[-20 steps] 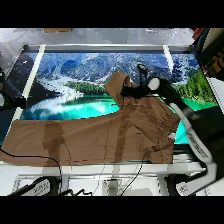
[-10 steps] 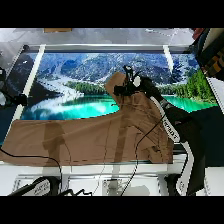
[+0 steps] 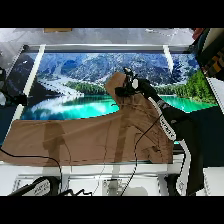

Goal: Fold the clothes and pants, and hang the long-sleeved shirts on hangers.

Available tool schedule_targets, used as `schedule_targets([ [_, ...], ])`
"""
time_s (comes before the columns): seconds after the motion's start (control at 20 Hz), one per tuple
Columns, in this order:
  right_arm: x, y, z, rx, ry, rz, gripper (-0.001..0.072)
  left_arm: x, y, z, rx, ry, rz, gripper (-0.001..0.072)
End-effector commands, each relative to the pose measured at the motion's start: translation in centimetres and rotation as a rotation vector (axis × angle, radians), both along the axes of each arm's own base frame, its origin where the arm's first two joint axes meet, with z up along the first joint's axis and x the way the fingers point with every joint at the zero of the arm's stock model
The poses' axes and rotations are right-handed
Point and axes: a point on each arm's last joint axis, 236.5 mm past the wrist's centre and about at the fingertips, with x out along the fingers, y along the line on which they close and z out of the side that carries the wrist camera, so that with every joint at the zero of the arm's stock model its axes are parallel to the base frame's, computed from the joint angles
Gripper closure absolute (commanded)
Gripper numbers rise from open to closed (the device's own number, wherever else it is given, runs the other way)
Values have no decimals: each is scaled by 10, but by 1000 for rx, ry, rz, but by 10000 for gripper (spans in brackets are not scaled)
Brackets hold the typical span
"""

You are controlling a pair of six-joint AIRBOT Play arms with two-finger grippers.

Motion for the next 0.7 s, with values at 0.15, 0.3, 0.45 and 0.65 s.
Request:
schedule_targets([
  [0.15, 13, 15, 15, 20, -79, 7, 675, 0, 0, 0, 1, -1, 0, 14],
  [0.3, 26, 29, 54, 55, -151, 22, 675, 0, 0, 0, 0, -1, 0, 15],
  [0.45, 35, 35, 110, 104, -239, 20, 676, 0, 0, 0, 0, -1, 0, 14],
  [0.65, 26, 31, 187, 143, -334, 24, 675, 3, -11, -2, -64, -22, 7, 14],
])
